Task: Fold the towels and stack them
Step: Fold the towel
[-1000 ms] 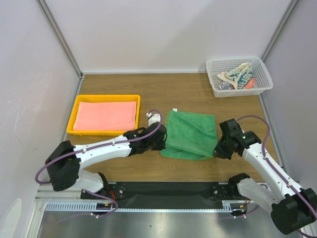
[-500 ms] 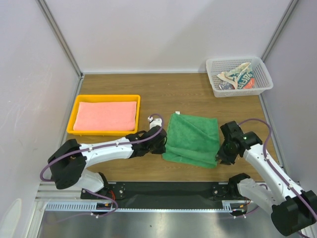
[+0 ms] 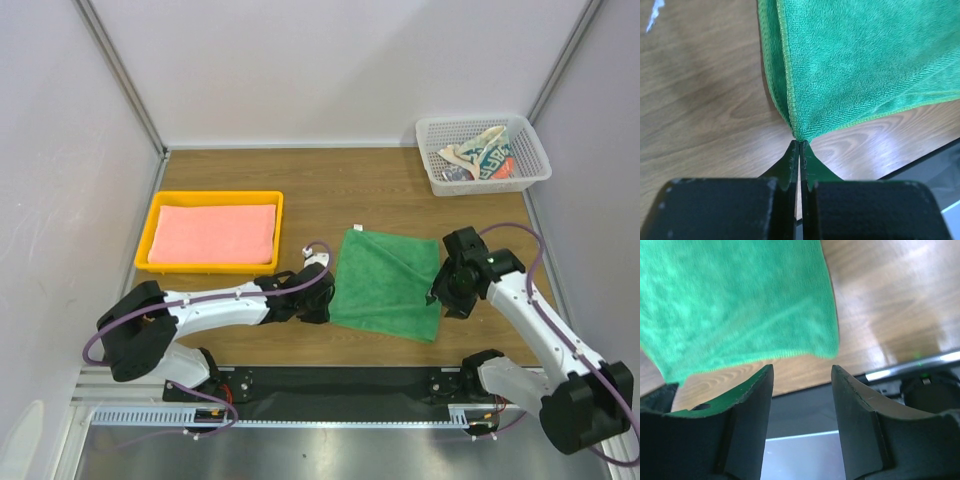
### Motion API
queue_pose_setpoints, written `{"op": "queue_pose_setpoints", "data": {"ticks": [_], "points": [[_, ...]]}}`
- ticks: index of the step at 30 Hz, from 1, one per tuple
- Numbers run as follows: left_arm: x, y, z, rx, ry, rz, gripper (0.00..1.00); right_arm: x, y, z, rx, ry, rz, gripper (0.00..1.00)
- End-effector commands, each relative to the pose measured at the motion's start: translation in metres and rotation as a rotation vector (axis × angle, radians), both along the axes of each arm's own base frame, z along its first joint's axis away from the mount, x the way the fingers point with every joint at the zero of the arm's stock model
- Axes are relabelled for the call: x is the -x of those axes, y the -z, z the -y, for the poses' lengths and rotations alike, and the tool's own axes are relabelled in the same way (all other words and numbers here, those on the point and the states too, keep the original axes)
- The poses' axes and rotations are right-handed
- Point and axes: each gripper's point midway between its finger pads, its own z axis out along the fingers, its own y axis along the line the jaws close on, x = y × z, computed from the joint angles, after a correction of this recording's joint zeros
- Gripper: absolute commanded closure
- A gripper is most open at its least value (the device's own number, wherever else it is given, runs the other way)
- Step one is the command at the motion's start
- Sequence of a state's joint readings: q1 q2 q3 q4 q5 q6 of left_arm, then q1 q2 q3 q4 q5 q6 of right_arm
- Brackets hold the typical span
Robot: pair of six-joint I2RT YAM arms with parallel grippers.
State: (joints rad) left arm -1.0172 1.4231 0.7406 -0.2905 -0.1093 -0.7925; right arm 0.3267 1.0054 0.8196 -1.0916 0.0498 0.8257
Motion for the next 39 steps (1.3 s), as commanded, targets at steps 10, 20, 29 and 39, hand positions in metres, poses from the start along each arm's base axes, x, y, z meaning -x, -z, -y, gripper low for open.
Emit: {"op": "queue_pose_setpoints", "data": {"ticks": [10, 20, 29, 39], "points": [[-0.002, 0.008, -0.011, -0.096, 0.003, 0.009, 0.99, -0.017, 0.018, -0.011, -0.030, -0.038, 0.005, 0.45], [-0.026, 0.002, -0.021, -0.104, -0.062, 0.057, 0.68, 0.017, 0.042, -0.019, -0.131, -0.002, -0.031, 0.46], [-0.016, 0.002, -0.014, 0.001, -0.077, 0.025, 0.41, 0.021, 0.056, -0.025, -0.138, -0.009, -0.044, 0.46], [-0.013, 0.019, -0.003, 0.028, -0.067, -0.016, 0.58, 0.026, 0.066, -0.030, -0.166, -0.010, -0.052, 0.57]]}}
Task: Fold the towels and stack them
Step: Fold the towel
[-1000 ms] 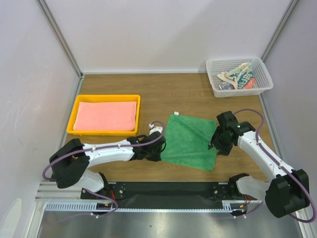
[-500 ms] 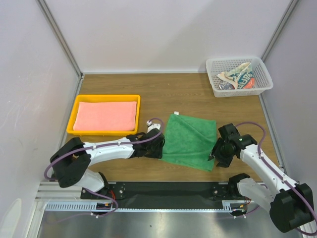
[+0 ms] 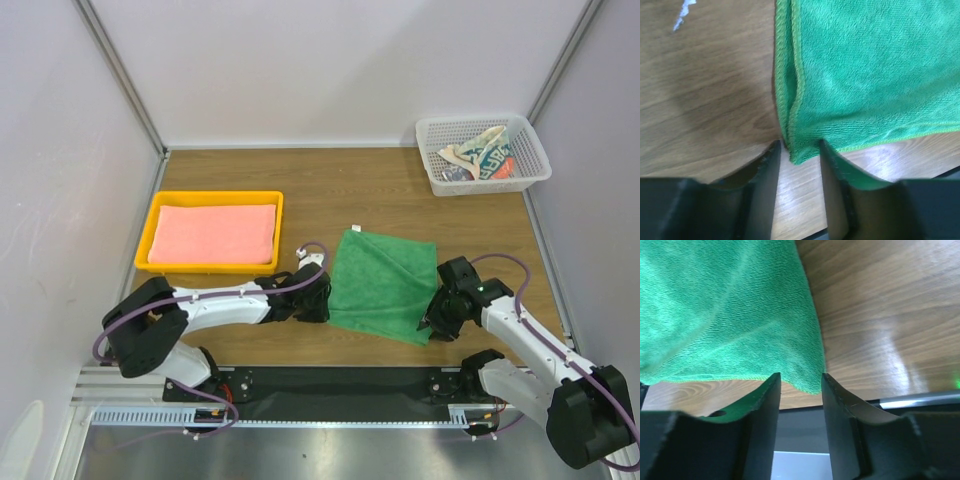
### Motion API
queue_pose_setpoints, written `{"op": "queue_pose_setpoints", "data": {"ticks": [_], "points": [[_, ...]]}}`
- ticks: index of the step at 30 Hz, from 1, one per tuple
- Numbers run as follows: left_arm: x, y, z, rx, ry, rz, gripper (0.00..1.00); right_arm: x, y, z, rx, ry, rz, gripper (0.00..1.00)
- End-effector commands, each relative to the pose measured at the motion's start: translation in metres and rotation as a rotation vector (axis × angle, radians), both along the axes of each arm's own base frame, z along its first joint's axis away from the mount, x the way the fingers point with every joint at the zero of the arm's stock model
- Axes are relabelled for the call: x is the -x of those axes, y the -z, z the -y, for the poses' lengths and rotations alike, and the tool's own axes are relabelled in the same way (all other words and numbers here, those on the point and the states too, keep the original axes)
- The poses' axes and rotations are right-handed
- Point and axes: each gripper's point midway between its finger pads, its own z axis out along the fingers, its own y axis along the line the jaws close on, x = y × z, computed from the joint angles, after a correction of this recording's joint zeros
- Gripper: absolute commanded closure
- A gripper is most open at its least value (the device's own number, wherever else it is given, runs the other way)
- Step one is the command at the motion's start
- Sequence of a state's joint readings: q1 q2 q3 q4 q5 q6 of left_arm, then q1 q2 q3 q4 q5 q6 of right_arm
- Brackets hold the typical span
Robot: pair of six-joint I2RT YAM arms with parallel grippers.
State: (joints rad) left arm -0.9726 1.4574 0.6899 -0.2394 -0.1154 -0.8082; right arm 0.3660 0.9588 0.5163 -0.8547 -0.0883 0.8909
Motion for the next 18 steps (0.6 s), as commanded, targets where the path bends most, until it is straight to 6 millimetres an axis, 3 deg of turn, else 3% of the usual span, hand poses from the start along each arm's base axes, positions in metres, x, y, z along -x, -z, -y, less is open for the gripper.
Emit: {"op": "queue_pose_setpoints", "data": {"ticks": [1, 3, 4, 6, 11, 15, 18], "points": [[-0.005, -0.003, 0.013, 0.053, -0.007, 0.006, 0.68, -0.004, 0.000, -0.007, -0.034, 0.008, 0.015, 0.58], [-0.005, -0.001, 0.013, 0.050, -0.007, 0.002, 0.80, 0.000, 0.004, -0.008, -0.034, -0.001, 0.002, 0.59], [-0.005, -0.001, 0.013, 0.049, -0.007, 0.001, 0.91, 0.001, 0.005, -0.008, -0.031, -0.002, -0.002, 0.61], [-0.005, 0.001, 0.010, 0.030, -0.013, -0.003, 1.00, 0.006, 0.007, -0.006, -0.023, -0.013, -0.015, 0.66], [-0.007, -0.002, -0.005, -0.027, -0.031, 0.021, 1.00, 0.012, 0.010, -0.004, -0.013, -0.043, -0.045, 0.79], [0.003, 0.001, -0.025, -0.085, -0.046, 0.001, 1.00, 0.022, 0.014, -0.003, -0.006, -0.075, -0.092, 0.96], [0.013, 0.002, -0.036, -0.081, -0.061, -0.020, 1.00, 0.027, 0.016, -0.004, -0.006, -0.100, -0.119, 1.00]]}}
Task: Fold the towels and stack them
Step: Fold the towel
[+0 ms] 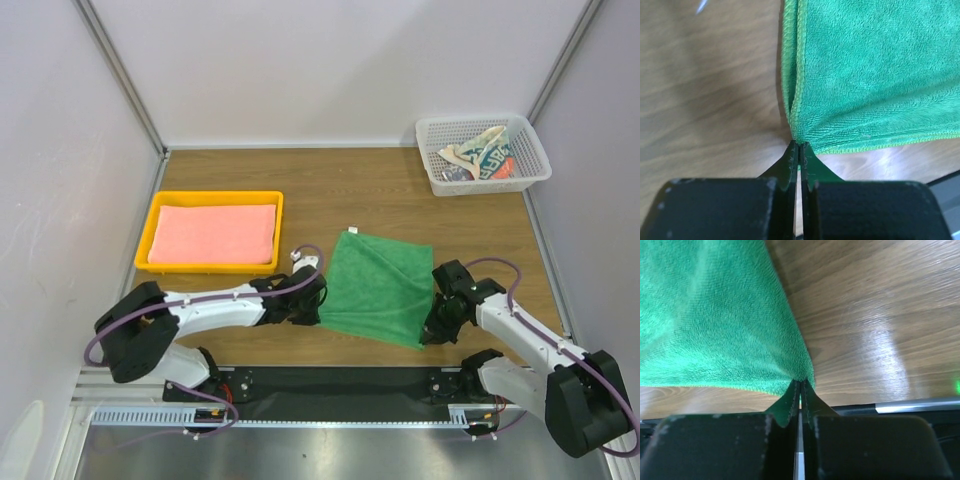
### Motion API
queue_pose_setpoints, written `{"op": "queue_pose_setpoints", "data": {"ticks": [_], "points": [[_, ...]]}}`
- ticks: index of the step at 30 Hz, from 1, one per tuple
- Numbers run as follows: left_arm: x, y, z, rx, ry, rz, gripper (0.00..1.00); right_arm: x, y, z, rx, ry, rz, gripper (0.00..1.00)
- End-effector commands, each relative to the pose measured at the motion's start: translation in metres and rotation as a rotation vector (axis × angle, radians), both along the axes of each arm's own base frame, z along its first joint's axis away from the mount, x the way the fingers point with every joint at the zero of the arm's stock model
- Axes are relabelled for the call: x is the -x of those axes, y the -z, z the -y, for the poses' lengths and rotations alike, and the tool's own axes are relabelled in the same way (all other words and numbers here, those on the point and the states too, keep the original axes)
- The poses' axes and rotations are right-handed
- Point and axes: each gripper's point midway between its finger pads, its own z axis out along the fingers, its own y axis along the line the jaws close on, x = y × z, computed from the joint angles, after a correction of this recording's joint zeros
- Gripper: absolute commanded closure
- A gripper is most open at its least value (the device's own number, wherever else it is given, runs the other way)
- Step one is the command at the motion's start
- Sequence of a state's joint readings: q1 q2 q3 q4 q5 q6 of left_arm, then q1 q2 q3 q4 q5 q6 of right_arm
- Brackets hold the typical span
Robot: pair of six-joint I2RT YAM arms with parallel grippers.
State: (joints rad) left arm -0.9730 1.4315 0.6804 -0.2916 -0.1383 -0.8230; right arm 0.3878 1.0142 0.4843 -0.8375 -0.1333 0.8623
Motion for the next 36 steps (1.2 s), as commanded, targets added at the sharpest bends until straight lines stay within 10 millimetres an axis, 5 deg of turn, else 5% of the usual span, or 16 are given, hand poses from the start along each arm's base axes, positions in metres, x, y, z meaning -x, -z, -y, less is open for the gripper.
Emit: {"op": "queue_pose_setpoints", "data": {"ticks": [1, 7, 11, 12, 14, 15, 18, 22, 26, 28, 32, 36], "points": [[0.013, 0.001, -0.024, -0.037, -0.034, -0.021, 1.00, 0.013, 0.003, 0.001, 0.003, -0.047, -0.052, 1.00], [0.041, -0.004, -0.031, -0.027, 0.024, -0.066, 1.00, 0.025, -0.005, -0.008, -0.021, -0.117, -0.094, 1.00], [0.049, -0.012, -0.031, -0.036, 0.072, -0.076, 0.93, 0.019, -0.020, -0.013, -0.023, -0.157, -0.092, 0.89], [0.048, -0.018, -0.032, -0.051, 0.072, -0.074, 0.88, 0.013, -0.029, -0.016, -0.031, -0.170, -0.083, 0.78], [0.039, -0.035, -0.035, -0.081, 0.082, -0.030, 0.58, 0.006, -0.044, -0.019, -0.032, -0.202, -0.071, 0.56], [0.034, -0.044, -0.034, -0.088, 0.088, -0.010, 0.34, -0.011, -0.060, -0.026, -0.042, -0.214, -0.032, 0.52], [0.007, -0.084, -0.030, -0.089, 0.094, 0.089, 0.15, -0.041, -0.086, -0.028, -0.038, -0.240, 0.041, 0.42], [-0.049, -0.123, -0.024, -0.023, 0.055, 0.196, 0.13, -0.133, -0.122, -0.024, -0.058, -0.174, 0.266, 0.40], [-0.124, -0.148, -0.005, 0.028, -0.011, 0.311, 0.16, -0.204, -0.124, -0.011, -0.013, -0.124, 0.406, 0.41], [-0.141, -0.147, 0.002, 0.011, -0.016, 0.334, 0.21, -0.236, -0.119, -0.014, 0.002, -0.151, 0.483, 0.43], [-0.173, -0.132, 0.020, 0.013, -0.021, 0.338, 0.40, -0.270, -0.108, -0.017, 0.017, -0.215, 0.537, 0.48], [-0.189, -0.099, 0.022, -0.023, -0.047, 0.303, 0.43, -0.278, -0.086, -0.016, 0.036, -0.205, 0.474, 0.49]]}}
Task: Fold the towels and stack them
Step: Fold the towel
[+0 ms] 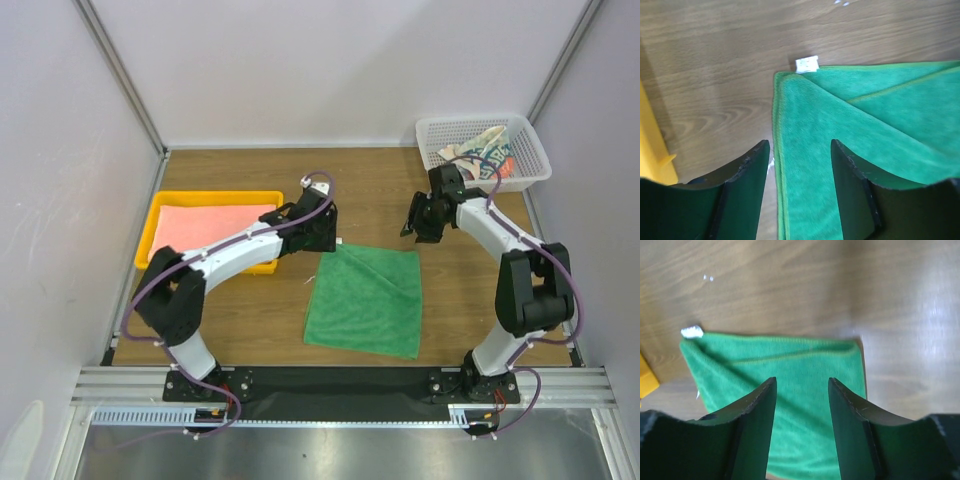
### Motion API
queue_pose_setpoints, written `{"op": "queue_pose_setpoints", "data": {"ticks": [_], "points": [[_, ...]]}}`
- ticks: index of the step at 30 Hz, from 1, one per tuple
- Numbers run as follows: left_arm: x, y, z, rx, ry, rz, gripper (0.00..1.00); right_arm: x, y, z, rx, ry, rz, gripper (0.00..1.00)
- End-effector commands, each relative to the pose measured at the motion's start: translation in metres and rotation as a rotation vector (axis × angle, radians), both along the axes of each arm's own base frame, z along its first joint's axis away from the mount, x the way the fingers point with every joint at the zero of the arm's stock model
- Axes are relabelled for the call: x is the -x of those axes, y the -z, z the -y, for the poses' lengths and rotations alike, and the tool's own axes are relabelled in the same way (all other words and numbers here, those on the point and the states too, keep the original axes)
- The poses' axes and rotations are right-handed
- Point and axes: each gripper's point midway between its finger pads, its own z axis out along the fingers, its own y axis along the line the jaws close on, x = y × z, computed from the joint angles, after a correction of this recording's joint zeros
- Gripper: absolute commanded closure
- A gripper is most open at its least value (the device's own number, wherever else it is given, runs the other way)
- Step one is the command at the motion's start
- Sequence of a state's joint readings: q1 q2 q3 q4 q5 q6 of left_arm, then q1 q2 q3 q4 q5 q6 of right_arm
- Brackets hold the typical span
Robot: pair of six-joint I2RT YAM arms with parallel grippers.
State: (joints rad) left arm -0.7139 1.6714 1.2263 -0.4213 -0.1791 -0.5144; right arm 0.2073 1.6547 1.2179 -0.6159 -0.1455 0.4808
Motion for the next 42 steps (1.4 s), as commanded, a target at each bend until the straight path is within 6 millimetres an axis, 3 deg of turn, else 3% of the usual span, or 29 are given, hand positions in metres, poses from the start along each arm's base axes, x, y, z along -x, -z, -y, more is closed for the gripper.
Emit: {"op": "queue_pose_setpoints", "data": {"ticks": [1, 4, 7, 14, 28, 31, 36, 37, 40, 42], "points": [[-0.029, -0.004, 0.008, 0.023, -0.008, 0.066, 0.43, -0.031, -0.003, 0.008, 0.062, -0.010, 0.078, 0.49], [-0.032, 0.013, 0.011, 0.009, 0.011, 0.046, 0.45, -0.030, 0.018, 0.021, 0.131, -0.017, 0.033, 0.51], [-0.034, 0.027, 0.010, -0.006, 0.005, 0.023, 0.47, -0.025, 0.025, 0.027, 0.154, -0.029, 0.006, 0.53], [-0.032, 0.050, 0.012, 0.018, -0.006, -0.038, 0.55, -0.004, 0.047, 0.024, 0.129, -0.041, -0.064, 0.59], [-0.040, 0.075, 0.012, 0.010, -0.011, -0.054, 0.59, 0.001, 0.062, 0.020, 0.115, -0.082, -0.106, 0.63], [-0.040, 0.079, 0.014, 0.016, -0.011, -0.060, 0.68, 0.001, 0.067, 0.020, 0.117, -0.083, -0.114, 0.67], [-0.039, 0.084, 0.011, 0.008, -0.012, -0.064, 0.95, 0.001, 0.073, 0.024, 0.135, -0.076, -0.130, 0.80], [-0.038, 0.085, 0.009, 0.003, -0.016, -0.065, 1.00, 0.001, 0.073, 0.024, 0.140, -0.072, -0.130, 0.87], [-0.036, 0.088, 0.005, -0.012, -0.021, -0.064, 1.00, -0.001, 0.071, 0.029, 0.164, -0.057, -0.130, 1.00], [-0.036, 0.089, 0.005, -0.013, -0.017, -0.061, 0.99, -0.004, 0.066, 0.034, 0.185, -0.038, -0.122, 1.00]]}}
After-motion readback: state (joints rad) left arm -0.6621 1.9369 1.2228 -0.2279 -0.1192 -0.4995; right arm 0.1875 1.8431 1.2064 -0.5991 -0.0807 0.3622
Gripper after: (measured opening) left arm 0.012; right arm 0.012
